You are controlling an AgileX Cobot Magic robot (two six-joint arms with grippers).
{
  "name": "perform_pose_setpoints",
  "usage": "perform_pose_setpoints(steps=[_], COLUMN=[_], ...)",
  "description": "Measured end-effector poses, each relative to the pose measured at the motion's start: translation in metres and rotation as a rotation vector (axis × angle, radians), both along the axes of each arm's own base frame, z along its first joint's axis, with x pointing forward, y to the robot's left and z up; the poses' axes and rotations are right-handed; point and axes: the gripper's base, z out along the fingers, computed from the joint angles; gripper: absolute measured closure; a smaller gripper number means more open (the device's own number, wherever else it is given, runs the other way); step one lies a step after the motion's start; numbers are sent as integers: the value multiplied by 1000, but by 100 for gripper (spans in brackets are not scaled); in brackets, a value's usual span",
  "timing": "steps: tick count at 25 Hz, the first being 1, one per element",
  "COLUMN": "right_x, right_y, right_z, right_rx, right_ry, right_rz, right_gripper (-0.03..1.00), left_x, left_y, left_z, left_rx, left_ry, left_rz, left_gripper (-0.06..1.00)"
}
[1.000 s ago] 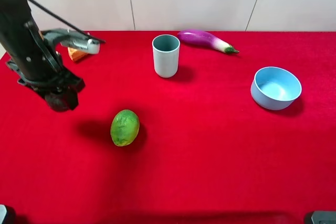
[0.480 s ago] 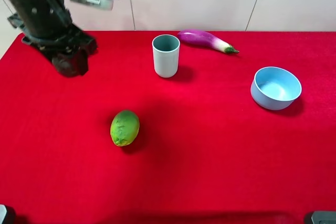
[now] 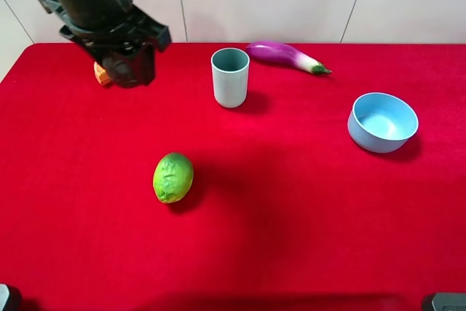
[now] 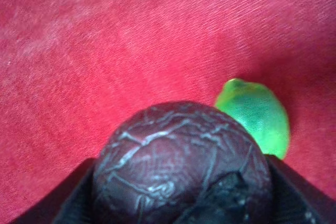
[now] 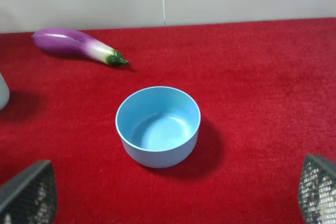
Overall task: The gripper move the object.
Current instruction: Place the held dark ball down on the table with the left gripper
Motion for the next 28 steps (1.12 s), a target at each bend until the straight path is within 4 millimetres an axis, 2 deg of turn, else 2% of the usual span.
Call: perform_pose_setpoints(steps=[15, 28], right_x=[0, 0], right_y=[0, 0], right_z=[0, 0], right_rx=[0, 0], right_ry=[0, 0], right_rz=[0, 0], right_gripper=[28, 28], left_x=[2, 1], left_y=[-102, -173], left_z=[-1, -23], left_rx=[-26, -44], left_ry=[-24, -39], left_rz=[-186, -292], left_gripper=[35, 35])
